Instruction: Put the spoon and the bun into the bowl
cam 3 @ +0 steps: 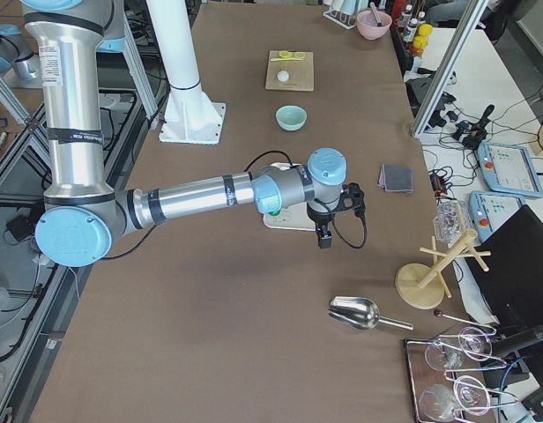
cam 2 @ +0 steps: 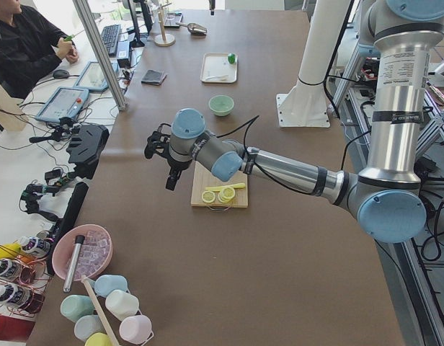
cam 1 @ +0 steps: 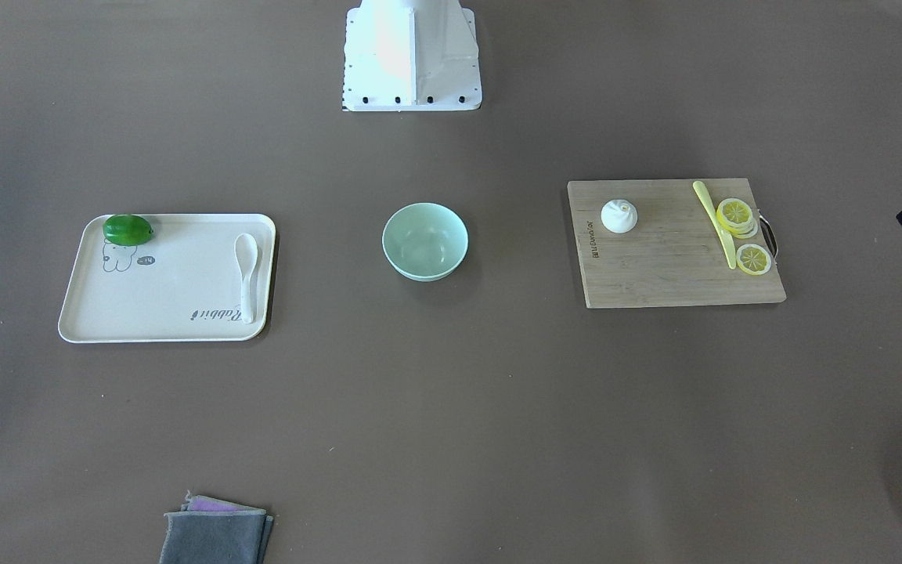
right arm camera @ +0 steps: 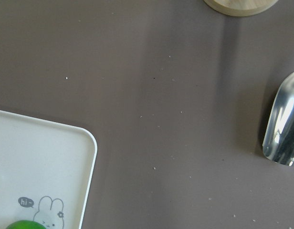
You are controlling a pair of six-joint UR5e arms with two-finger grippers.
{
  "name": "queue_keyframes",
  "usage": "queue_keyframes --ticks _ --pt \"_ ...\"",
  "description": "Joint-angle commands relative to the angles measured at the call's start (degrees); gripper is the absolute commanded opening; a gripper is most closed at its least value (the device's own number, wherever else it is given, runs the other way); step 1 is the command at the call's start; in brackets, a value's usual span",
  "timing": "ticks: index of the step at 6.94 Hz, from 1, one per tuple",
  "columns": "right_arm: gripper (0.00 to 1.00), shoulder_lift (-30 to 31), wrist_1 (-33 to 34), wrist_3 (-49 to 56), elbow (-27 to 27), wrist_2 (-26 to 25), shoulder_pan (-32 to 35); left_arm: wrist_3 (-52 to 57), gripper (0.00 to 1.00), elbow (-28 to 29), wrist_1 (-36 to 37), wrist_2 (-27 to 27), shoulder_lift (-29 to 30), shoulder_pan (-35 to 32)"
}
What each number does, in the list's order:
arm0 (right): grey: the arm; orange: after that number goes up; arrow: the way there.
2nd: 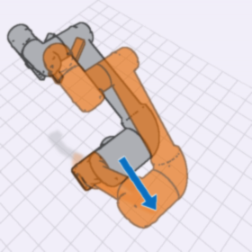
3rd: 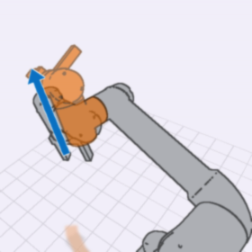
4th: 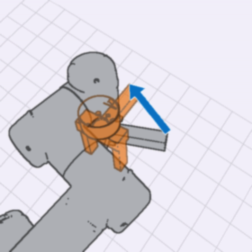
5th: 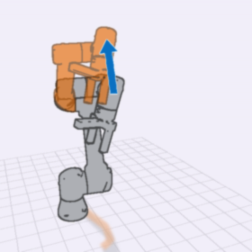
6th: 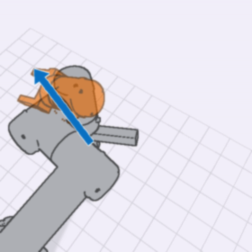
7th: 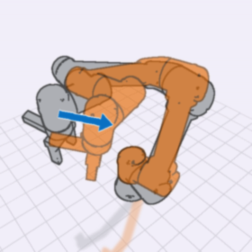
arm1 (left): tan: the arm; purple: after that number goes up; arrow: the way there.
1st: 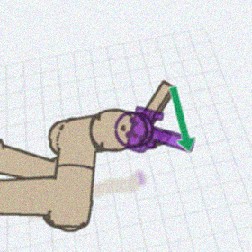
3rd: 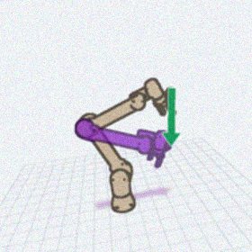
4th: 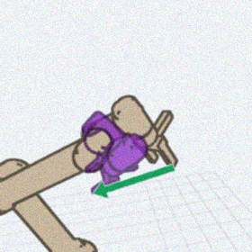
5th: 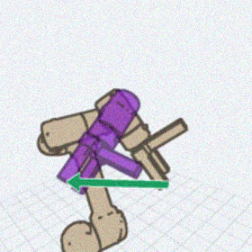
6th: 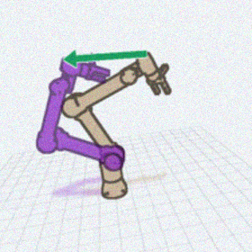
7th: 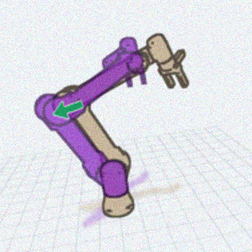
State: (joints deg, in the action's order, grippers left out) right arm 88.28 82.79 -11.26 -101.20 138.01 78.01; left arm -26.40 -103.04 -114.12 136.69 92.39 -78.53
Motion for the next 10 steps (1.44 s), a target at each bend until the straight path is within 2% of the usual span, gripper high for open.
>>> queue_keyframes --ticks 1,3,4,6,8,10 --pt "1.00 -3.96 -2.89 -10.91 0.39 -0.63 -6.69 -5.06 0.98 0.38 -1.98 -0.02 2.52 5.11" --pt "1.00 -8.36 -4.46 -24.54 0.21 -5.71 -14.07 -9.25 0.98 -0.06 -3.64 -0.29 3.41 7.84" --pt "1.00 -8.91 -8.22 -29.73 0.64 -8.61 -18.46 -10.85 0.98 -0.15 -5.83 -3.51 3.59 10.39" --pt "1.00 -11.79 -10.80 -37.38 2.22 -10.57 -24.02 -11.74 0.98 -0.06 -6.03 -5.56 4.55 12.87" --pt "1.00 -14.88 -10.89 -40.68 3.11 -15.65 -30.42 -12.00 0.98 -0.15 -6.03 -5.56 5.26 14.36" --pt "1.00 -17.07 -10.89 -42.43 4.76 -17.33 -33.08 -12.01 0.98 -0.06 -6.03 -5.56 5.35 14.45"
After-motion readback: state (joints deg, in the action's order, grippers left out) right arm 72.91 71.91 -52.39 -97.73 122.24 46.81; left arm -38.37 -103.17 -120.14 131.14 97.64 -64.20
